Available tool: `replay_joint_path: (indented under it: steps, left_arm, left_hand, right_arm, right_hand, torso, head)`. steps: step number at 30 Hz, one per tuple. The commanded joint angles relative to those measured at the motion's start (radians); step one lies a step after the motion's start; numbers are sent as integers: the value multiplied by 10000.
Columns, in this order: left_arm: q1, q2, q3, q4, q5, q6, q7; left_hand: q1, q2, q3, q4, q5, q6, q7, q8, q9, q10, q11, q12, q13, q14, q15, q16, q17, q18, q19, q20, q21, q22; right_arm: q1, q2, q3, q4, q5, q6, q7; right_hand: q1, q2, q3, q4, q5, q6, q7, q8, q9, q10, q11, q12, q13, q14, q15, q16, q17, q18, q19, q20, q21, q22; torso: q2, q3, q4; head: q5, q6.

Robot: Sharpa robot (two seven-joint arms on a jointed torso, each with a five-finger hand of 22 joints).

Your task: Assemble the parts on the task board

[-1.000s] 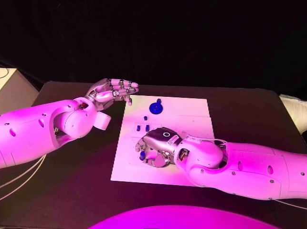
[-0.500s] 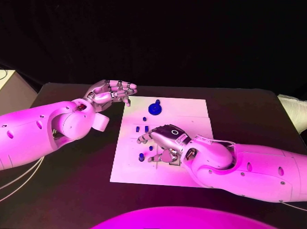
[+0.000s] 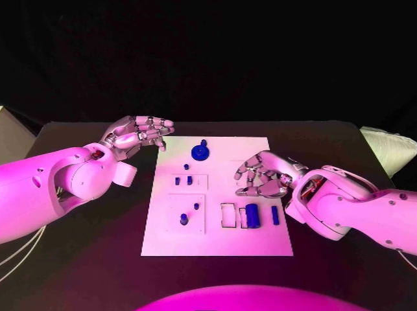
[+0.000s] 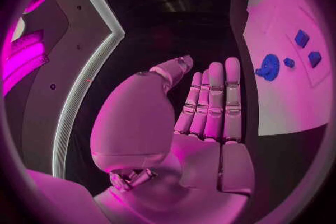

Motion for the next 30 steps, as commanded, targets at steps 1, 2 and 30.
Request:
replay_joint_path:
  steps: [1,2,30]
  left_arm:
    - [-38,-41,-9,77,134,187,220]
    - [-58,-53,-12,96,138,194,232]
    - [-252,-187,-23,329,106,284,187]
  left_hand:
    - [-31,32,-69,15,-60,-53,-17,73,-9,-36,-8,66,-5,-58,21,53,-15,62,24,30,-42,-22]
    - [-28,45,-76,31,-54,-38,-58,100,-7,11,-34,110,2,-64,7,60,-21,67,27,27,-63,-36]
    - [-133,6,-150,196,-49,9,-200,197,-29,494,-199,358,21,-19,-116,144,-50,72,104,-46,-195,-124]
  right_arm:
    - [41,-553,-25,283,2393,824,-109]
    - [49,-722,-32,353,2387,906,-222]
    - [-780,-1221,-352,713,646,945,-2757]
  right_hand:
    - [-184,43,-170,-29,124,94,-108,174,69,605,-191,3126,3906,203,-79,345,823,-147,160,-106,463,454]
    - [-278,124,-258,13,198,175,-147,313,113,1120,-179,4790,6242,347,-93,667,1616,-210,264,-114,802,708]
    - [-2171,584,-1787,86,1212,315,-236,902,128,3108,-298,7980,11622,783,-123,1637,4347,-619,828,-121,2791,2120]
  torso:
    - [-31,33,-62]
    - [-39,42,-68]
    - [-134,46,-207]
  head:
    - [-128,18]
    - [-166,24]
    - [-199,-114]
